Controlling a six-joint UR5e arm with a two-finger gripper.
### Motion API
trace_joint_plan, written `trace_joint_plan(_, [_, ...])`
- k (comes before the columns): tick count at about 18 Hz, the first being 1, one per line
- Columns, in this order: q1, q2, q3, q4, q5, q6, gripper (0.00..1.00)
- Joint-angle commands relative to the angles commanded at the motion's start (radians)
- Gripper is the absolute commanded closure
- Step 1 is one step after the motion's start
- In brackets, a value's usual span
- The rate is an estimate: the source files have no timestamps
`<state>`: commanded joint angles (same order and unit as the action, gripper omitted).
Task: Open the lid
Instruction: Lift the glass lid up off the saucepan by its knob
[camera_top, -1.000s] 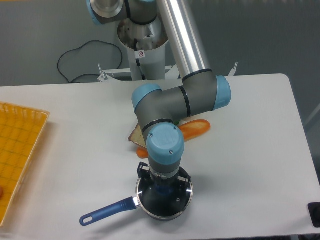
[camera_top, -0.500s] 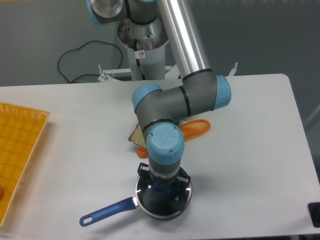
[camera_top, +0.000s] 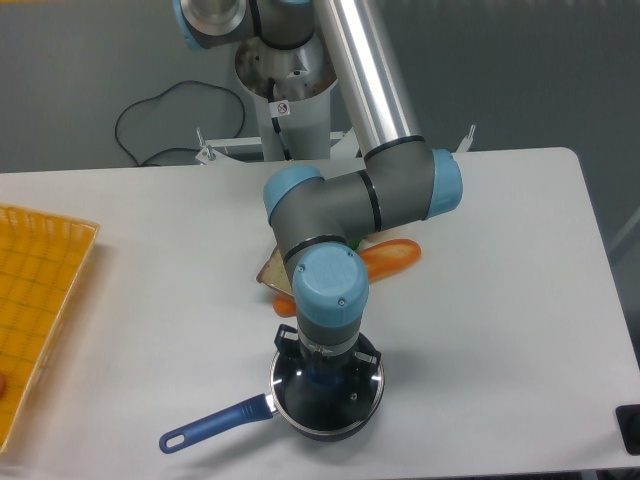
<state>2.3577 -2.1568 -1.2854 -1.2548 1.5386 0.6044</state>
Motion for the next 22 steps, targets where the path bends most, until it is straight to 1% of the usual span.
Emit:
trace_joint_plan(10, [0.014,0.048,-0.026,-0.006,-0.003,0.02,0.4])
trace_joint_plan(16, [0.052,0.097,-0.067,-0.009,-0.008,0.098,0.4])
trace_joint_plan(20, [0.067,0.115,-0.086,-0.011,-0.006,0.147,0.4])
trace_joint_plan(22, [0.075,0.129,-0.098,-0.029,-0.003,0.185,0.4])
